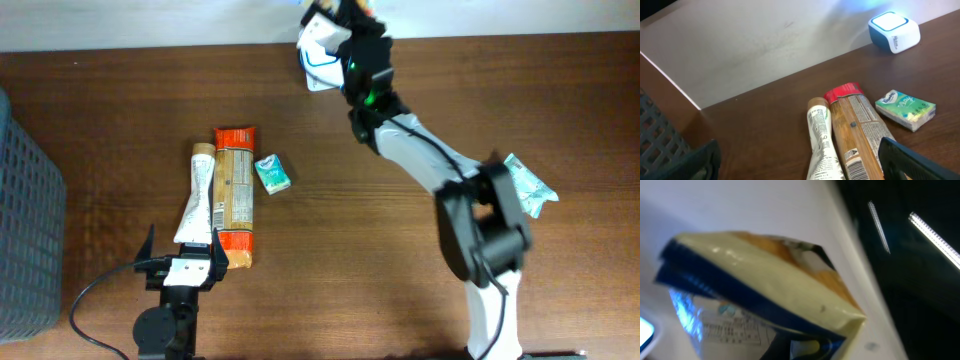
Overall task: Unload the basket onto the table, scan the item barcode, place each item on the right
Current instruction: 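Carry the snack bag to the right edge and release it, then reach the right gripper to the white-blue tissue pack and grasp it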
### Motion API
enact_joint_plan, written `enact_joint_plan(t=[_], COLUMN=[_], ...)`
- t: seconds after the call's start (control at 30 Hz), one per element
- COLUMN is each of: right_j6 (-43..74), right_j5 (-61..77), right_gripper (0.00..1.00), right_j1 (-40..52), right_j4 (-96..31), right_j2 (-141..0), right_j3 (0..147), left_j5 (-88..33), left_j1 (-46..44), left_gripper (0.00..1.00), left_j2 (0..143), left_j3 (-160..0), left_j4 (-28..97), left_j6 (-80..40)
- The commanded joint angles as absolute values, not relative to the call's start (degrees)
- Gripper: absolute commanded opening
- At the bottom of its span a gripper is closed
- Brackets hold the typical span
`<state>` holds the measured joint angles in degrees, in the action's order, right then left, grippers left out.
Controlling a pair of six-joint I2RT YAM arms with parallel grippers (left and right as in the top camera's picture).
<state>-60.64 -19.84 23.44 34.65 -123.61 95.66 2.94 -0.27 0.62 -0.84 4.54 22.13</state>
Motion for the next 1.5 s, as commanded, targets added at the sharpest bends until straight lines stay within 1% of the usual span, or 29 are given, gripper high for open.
enact_joint_plan(t=[0.0,0.13,0.2,0.27,0.37,0.43,0.47,0.53,0.63,0.73,0.93,1.0,1.03,1.17,1.23,1.27,1.33,1.4,1.43,1.47], right_j6=[-41.76,-10.44,-1.15,3.68,4.12,3.86,3.27,3.29,3.31,3.53,6.96,6.92,6.92,6.92,6.59,5.06,3.29,3.22,3.25,3.25], right_j5=[-25.52,-25.3,-24.49,-17.37,0.43,11.88,15.2,15.88,15.88,14.92,10.31,10.26,10.28,10.26,10.31,10.41,11.29,14.87,17.39,18.41], right_gripper=[0.04,0.04,0.04,0.04,0.04,0.04,0.04,0.04,0.04,0.04,0.04,0.2,0.25,0.33,0.42,0.47,0.53,0.68,0.71,0.71], right_j1=[24.1,22.17,19.66,14.37,2.42,-7.25,-10.94,-14.96,-18.5,-20.18,-22.37,-22.22,-22.13,-22.09,-22.09,-21.61,-18.9,-13.82,-9.58,-7.07], right_j4=[19.77,-16.05,-29.69,-42.06,-53.43,-57.39,-57.93,-57.71,-58.57,-58.35,-59.4,-59.64,-59.86,-61.71,-64.47,-67.9,-74.5,-78.76,-78.3,-77.49], right_j2=[-110.21,-95.44,-89.8,-86.63,-88.09,-92.29,-94.89,-99.2,-106.32,-112.55,-112.73,-112.09,-111.98,-111.94,-111.83,-111.59,-111.11,-111.04,-111.04,-111.04], right_j3=[96.82,96.82,96.82,96.82,96.66,96.66,96.66,96.66,96.66,96.66,96.73,96.86,97.17,99.53,102.21,105.58,113.45,120.53,121.89,121.8], left_j5=[2.74,2.74,2.74,2.74,2.74,2.74,2.74,2.74,2.74,2.74,2.74,2.74,2.74,2.74,2.74,2.74,2.74,2.74,2.74,2.74], left_j1=[0.05,0.05,0.05,0.05,0.08,0.08,0.05,0.08,0.05,0.05,0.05,0.05,0.05,0.05,0.05,0.05,0.05,0.08,0.05,0.05], left_gripper=[0.99,0.99,0.99,0.99,0.99,0.99,0.99,0.99,0.99,0.99,0.99,0.99,0.99,0.99,0.99,0.99,0.99,0.99,0.99,0.99], left_j2=[0.36,0.36,0.36,0.36,0.36,0.36,0.36,0.36,0.36,0.36,0.36,0.36,0.36,0.36,0.36,0.36,0.36,0.36,0.36,0.36], left_j3=[-0.54,-0.54,-0.51,-0.51,-0.51,-0.51,-0.51,-0.54,-0.51,-0.51,-0.51,-0.51,-0.51,-0.54,-0.51,-0.51,-0.51,-0.51,-0.51,-0.54], left_j4=[4.54,4.54,4.54,4.54,4.54,4.54,4.54,4.54,4.54,4.54,4.54,4.54,4.54,4.54,4.54,4.54,4.54,4.54,4.54,4.54], left_j6=[22.83,22.83,22.85,22.83,22.83,22.85,22.83,22.83,22.83,22.83,22.83,22.83,22.85,22.83,22.83,22.85,22.83,22.83,22.83,22.83])
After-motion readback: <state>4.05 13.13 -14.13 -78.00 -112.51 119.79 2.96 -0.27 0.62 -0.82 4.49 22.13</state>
